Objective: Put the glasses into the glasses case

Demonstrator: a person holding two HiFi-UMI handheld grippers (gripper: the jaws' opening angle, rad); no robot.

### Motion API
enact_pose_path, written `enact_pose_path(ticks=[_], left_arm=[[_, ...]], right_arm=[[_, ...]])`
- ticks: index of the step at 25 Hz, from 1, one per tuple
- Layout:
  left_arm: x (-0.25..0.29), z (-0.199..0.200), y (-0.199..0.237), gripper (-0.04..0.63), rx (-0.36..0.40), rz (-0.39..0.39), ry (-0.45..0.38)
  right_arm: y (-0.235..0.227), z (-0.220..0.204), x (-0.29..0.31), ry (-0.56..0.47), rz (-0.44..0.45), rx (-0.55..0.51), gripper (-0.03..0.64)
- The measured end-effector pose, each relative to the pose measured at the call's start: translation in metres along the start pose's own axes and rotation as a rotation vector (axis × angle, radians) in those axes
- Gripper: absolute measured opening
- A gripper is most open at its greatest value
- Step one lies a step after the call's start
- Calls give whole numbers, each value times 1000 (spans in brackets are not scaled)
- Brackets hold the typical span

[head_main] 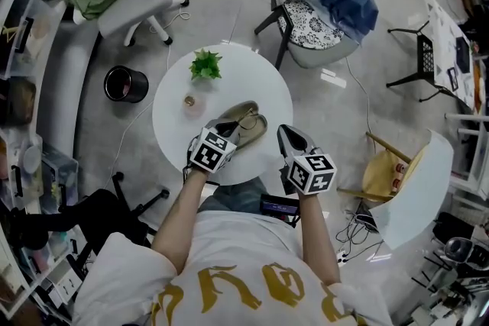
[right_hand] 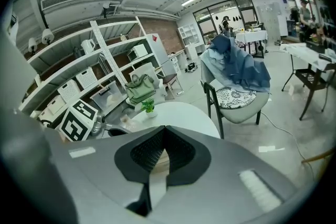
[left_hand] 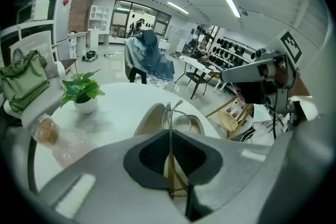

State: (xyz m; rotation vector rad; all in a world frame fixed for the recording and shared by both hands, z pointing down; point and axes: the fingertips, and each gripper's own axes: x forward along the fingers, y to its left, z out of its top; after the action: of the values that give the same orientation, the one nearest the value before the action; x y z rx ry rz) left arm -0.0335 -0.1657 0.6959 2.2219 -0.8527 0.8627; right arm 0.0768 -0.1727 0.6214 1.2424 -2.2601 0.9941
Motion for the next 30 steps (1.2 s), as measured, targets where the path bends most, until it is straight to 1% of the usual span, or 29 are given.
enact_pose_path(ticks=[3,6,13,20,26,30], left_arm=[[7,-5,3,15,15,22,47],[14,-9,4,15,24,26,84],[29,-14,7,15,27,40,125],[42,-20,6,17,80,79,175],[40,-17,7,23,105,111,161],[38,-16,8,35,101,117,150]], right_arm=[[-6,3,1,6,-6,1,25],[-10,5,4,11,-8,3,25],[-12,5,9,27,-1,-4,25],[-13,1,6,37,1,-3,25],[-15,4,3,27,1,-4,25],[-13,5,-1,12,3,-4,25]])
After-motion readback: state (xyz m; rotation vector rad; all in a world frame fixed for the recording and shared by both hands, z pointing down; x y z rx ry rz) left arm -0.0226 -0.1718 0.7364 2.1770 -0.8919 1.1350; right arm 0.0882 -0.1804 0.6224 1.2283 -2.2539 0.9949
